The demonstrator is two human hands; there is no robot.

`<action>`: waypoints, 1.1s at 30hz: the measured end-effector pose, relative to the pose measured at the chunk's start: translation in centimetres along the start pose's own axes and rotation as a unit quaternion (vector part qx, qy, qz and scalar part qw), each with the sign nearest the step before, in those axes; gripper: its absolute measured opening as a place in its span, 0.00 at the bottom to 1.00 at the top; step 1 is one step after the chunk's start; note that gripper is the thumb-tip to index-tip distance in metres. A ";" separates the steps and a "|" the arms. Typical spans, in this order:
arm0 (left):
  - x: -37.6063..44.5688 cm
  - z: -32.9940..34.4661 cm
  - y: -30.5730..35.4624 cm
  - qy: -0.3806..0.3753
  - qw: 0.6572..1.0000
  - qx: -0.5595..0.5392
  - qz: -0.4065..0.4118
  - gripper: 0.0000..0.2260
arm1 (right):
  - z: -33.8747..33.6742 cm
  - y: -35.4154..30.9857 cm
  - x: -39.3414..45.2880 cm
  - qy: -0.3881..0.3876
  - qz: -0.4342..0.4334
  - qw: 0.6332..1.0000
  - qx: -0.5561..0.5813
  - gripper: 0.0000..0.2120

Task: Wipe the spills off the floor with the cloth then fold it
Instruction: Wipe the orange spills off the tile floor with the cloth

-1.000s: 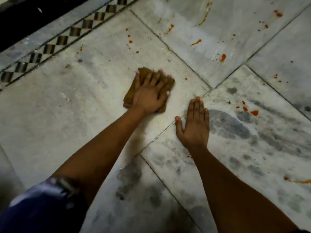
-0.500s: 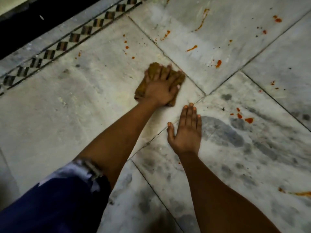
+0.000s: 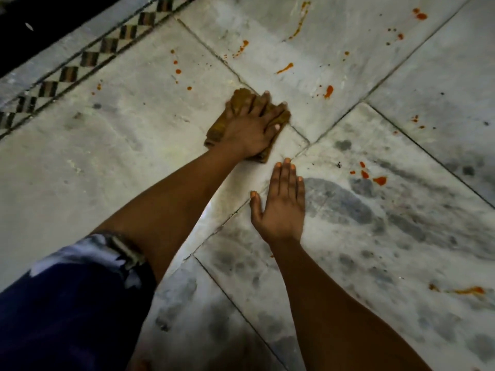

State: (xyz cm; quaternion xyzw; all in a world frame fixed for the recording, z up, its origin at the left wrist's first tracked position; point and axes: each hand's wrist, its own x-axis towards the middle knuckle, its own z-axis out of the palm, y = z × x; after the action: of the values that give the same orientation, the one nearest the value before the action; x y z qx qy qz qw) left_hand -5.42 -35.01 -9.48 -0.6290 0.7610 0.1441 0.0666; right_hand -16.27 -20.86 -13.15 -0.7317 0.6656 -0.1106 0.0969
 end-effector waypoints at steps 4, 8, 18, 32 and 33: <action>-3.1 1.1 -3.8 0.012 0.970 0.069 0.232 0.27 | 0.0 0.0 0.0 0.003 0.010 1.000 -0.012 0.34; -2.2 0.4 -10.7 0.042 0.957 0.086 0.275 0.26 | 0.1 0.0 -0.1 0.000 0.003 1.000 -0.004 0.34; -7.9 2.9 -9.5 0.057 0.966 0.071 0.241 0.29 | -0.2 0.3 0.1 -0.023 -0.007 1.000 0.014 0.35; -8.0 2.1 -16.5 0.101 0.995 0.006 0.013 0.28 | 1.4 -6.2 8.1 -0.051 -0.178 0.982 0.032 0.33; -8.1 1.9 -18.3 0.106 0.994 0.003 -0.029 0.28 | 1.8 -6.8 8.8 -0.053 -0.173 0.983 0.033 0.34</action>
State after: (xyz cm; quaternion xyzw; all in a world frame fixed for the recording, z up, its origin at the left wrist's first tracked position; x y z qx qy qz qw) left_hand 13.91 -29.89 -11.48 -0.6622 0.7458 0.0725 -0.0088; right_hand -8.47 -28.99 -12.60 -0.8369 0.5189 -0.1085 0.1360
